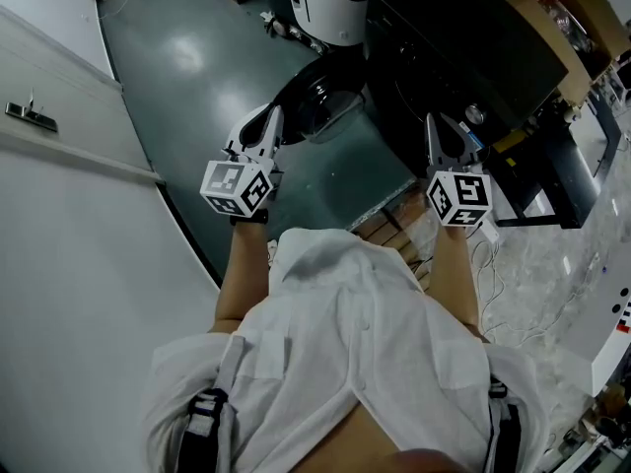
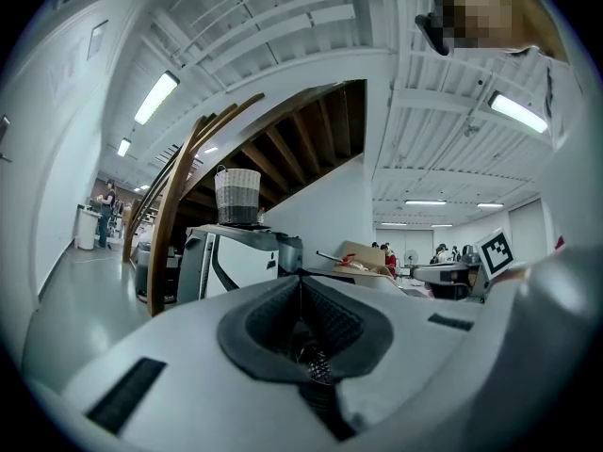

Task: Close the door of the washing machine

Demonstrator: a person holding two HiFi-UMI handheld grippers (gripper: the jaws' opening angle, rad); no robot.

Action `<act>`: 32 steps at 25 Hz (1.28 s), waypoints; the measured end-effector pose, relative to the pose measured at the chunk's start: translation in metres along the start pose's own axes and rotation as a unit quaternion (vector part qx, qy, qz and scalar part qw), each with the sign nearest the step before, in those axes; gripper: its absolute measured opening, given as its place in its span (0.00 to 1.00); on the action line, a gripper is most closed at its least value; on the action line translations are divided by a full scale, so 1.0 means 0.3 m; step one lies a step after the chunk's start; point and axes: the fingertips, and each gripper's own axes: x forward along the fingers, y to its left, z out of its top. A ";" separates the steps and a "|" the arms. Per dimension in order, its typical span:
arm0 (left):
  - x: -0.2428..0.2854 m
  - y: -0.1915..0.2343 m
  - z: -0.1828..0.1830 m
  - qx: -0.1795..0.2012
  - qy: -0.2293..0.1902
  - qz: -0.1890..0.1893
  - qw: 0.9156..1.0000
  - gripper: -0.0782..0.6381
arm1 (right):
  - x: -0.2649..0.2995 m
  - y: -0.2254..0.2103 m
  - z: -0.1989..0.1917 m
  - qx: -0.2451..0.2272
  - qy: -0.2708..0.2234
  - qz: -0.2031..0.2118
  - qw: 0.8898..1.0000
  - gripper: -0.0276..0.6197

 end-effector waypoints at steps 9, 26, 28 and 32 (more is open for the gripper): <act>-0.003 -0.011 -0.002 0.000 0.001 0.002 1.000 0.13 | 0.000 0.007 -0.009 -0.007 0.004 0.008 1.000 0.09; 0.013 -0.043 -0.008 0.005 0.005 0.000 1.000 0.13 | 0.003 -0.034 -0.020 -0.002 0.006 0.013 1.000 0.09; 0.017 -0.050 -0.012 0.006 0.007 0.000 1.000 0.13 | 0.004 -0.037 -0.023 -0.002 0.006 0.016 1.000 0.09; 0.020 -0.064 -0.019 0.006 0.010 0.003 1.000 0.13 | 0.005 -0.046 -0.035 0.001 0.009 0.021 1.000 0.09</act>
